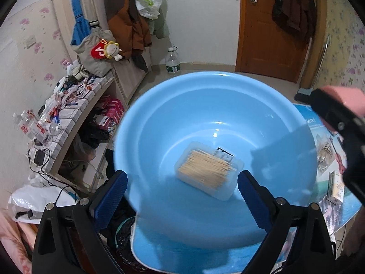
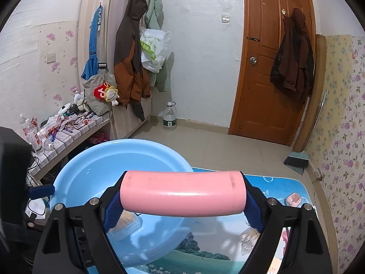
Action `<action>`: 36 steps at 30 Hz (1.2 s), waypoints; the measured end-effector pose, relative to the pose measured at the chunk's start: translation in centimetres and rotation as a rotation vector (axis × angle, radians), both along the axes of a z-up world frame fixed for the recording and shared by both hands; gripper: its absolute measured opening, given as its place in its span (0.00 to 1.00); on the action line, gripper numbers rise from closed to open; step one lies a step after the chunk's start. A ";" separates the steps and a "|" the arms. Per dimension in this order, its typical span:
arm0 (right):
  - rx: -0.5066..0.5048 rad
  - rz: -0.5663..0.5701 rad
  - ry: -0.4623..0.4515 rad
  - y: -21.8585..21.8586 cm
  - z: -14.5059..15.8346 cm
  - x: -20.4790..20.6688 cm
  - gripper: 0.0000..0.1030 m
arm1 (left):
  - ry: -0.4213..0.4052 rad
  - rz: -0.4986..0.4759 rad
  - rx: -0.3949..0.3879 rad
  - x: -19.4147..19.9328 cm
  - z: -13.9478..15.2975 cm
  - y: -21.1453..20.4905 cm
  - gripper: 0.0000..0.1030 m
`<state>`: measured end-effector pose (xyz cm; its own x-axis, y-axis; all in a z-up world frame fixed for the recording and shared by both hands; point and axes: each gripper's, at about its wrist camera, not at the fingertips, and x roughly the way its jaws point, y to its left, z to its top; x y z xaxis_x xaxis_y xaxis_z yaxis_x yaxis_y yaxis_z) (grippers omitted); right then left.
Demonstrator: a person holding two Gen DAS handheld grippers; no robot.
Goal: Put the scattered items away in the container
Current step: 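Lower the pink soap box into the basin and open the right gripper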
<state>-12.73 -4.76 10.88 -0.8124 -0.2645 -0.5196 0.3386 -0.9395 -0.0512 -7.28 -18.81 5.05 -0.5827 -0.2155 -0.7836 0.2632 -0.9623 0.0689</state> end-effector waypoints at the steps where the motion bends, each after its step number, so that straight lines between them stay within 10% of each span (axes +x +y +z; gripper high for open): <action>1: 0.002 0.001 -0.001 -0.2 0.0 0.2 0.86 | 0.007 0.005 0.000 0.4 0.2 -0.2 0.95; 36: 0.046 0.050 -0.222 -9.6 -4.8 2.4 0.86 | 0.065 0.181 0.074 6.1 0.3 -9.9 0.96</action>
